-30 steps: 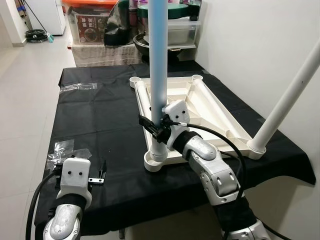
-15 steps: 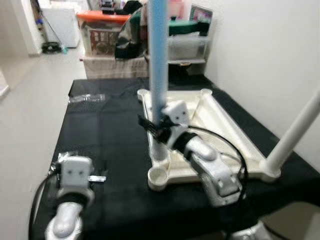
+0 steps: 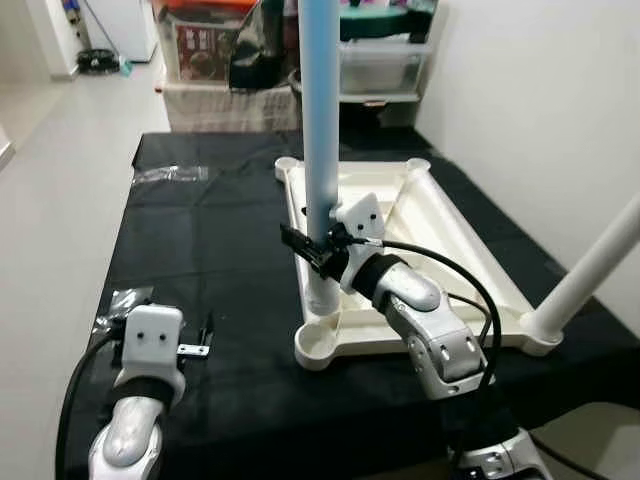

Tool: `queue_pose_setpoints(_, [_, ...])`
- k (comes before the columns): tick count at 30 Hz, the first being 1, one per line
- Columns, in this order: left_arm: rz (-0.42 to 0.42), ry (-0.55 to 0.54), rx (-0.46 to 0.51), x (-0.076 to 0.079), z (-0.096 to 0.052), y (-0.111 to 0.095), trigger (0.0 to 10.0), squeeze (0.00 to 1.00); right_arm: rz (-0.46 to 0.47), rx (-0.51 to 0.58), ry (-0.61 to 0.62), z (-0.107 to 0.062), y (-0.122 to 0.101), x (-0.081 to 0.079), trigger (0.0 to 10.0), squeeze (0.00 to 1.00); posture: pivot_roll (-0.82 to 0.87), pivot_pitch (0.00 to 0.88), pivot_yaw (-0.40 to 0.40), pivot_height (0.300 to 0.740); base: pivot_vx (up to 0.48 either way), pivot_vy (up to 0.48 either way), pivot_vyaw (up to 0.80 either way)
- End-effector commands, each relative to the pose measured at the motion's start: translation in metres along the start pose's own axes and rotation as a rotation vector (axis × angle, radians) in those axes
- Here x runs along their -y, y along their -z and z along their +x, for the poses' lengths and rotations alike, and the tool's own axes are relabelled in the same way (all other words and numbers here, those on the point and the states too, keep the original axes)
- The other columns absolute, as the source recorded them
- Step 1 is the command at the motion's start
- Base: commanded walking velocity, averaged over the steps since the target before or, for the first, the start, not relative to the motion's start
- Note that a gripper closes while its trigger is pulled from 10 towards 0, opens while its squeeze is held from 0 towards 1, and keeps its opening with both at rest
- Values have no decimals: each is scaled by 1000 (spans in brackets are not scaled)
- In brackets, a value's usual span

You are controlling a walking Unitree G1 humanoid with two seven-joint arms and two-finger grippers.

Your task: Building children table

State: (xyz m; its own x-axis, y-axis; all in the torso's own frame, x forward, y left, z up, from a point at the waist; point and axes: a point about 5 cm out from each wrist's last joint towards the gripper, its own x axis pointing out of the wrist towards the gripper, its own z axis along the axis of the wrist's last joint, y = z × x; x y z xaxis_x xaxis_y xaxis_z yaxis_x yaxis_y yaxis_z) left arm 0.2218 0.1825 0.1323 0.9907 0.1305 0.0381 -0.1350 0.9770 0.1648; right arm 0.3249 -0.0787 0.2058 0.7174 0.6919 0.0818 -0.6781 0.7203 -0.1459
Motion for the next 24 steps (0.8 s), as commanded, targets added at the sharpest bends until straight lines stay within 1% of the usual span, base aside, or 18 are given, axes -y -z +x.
queue_pose_setpoints(1, [15, -9, -13, -2, -1, 4, 10000, 0, 5, 3, -13, -1, 0, 4, 10000, 0, 82, 0, -84, 740, 0, 0, 0])
queue_pose_setpoints(3, [15, -8, -13, -2, 0, 4, 10000, 0, 40, -9, -40, -2, 2, 6, 10000, 0, 83, 0, -84, 740, 0, 0, 0])
queue_pose_setpoints(5, [13, -6, -13, -2, 0, 4, 10000, 0, 124, -26, -133, -4, 4, 3, 10000, 0, 82, 0, -80, 740, 0, 0, 0])
queue_pose_setpoints(6, [13, -6, -13, -2, 0, 4, 10000, 0, 144, -28, -157, -4, 5, 3, 10000, 0, 82, 0, -80, 740, 0, 0, 0])
queue_pose_setpoints(8, [12, 0, -15, 0, 1, 4, 10000, 0, 185, -8, -275, -11, 5, 0, 10000, 0, 85, 0, -79, 740, 0, 0, 0])
queue_pose_setpoints(14, [15, 3, -8, 0, 1, 2, 10000, 0, 166, 2, -290, -6, 9, 11, 10000, 0, 97, 0, -83, 740, 0, 0, 0])
queue_pose_setpoints(17, [15, 1, -9, -1, 0, 2, 10000, 0, 145, 11, -272, 0, 10, 16, 10000, 0, 105, 0, -85, 740, 0, 0, 0])
queue_pose_setpoints(22, [16, 2, -9, -1, 0, 2, 10000, 0, 127, 9, -262, 3, 11, 19, 10000, 0, 108, 0, -86, 740, 0, 0, 0])
queue_pose_setpoints(24, [17, 2, -8, -1, 0, 2, 10000, 0, 135, 6, -274, 6, 12, 21, 10000, 0, 112, 0, -88, 740, 0, 0, 0])
